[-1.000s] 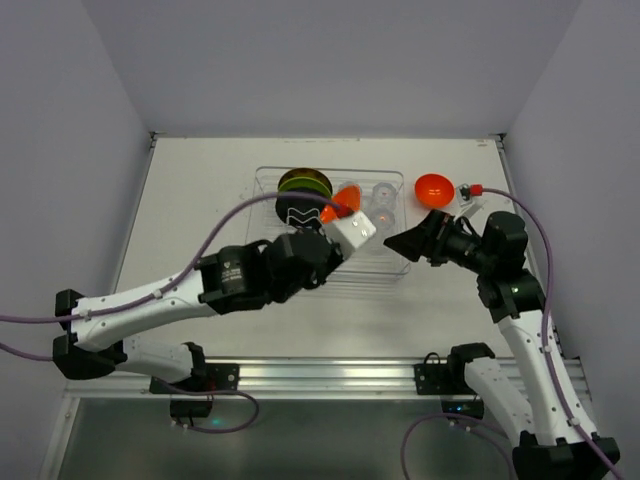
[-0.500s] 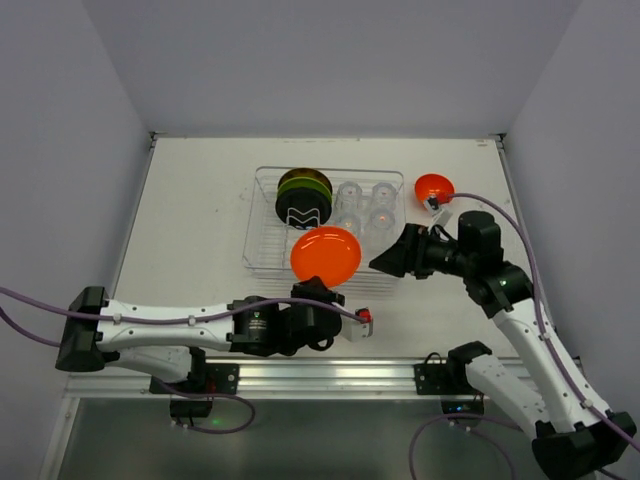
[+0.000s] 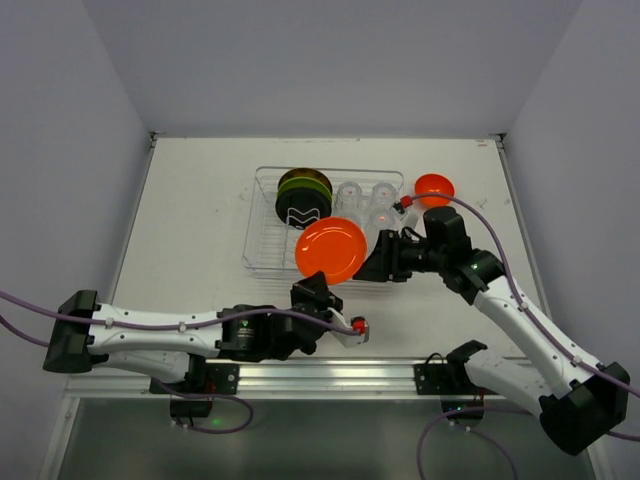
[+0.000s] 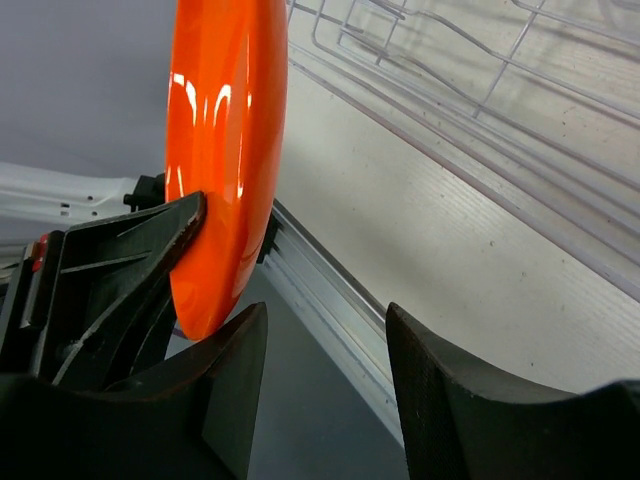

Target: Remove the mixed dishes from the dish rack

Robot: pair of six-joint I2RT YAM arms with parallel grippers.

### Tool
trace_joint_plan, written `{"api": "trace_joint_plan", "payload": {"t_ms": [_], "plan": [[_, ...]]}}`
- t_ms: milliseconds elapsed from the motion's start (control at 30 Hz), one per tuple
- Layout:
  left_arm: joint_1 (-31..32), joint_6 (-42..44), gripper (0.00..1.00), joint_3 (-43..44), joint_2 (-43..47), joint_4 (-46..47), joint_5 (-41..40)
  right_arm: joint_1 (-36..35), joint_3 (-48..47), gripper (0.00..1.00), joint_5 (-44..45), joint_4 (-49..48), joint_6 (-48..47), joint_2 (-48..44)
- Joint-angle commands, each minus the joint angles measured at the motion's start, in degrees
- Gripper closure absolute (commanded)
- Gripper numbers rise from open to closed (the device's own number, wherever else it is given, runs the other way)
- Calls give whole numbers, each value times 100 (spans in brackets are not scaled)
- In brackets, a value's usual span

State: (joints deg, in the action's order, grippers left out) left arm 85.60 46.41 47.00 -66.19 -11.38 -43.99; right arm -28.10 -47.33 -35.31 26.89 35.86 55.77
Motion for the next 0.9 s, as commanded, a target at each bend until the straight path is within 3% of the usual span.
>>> {"api": "trace_joint_plan", "payload": {"t_ms": [0, 200, 333, 400, 733, 867], "plan": [[97, 474, 100, -130, 98, 531, -40, -38, -145, 47, 41, -501, 167, -83], [115, 614, 100, -375, 142, 706, -119, -29, -268, 42, 471, -97, 62, -522], [114, 641, 100, -481, 177, 751, -76, -3, -303, 36, 1736, 167, 254, -1164], [141, 632, 100, -490, 194, 751, -5, 6, -382, 36, 1782, 158, 299, -1288], [282, 667, 100, -499, 45, 848, 66, 6, -1067, 44, 1404, 360, -219, 249], [308, 746, 100, -604, 19, 944, 48, -3, -997, 48, 1544, 299, -298, 321]]}}
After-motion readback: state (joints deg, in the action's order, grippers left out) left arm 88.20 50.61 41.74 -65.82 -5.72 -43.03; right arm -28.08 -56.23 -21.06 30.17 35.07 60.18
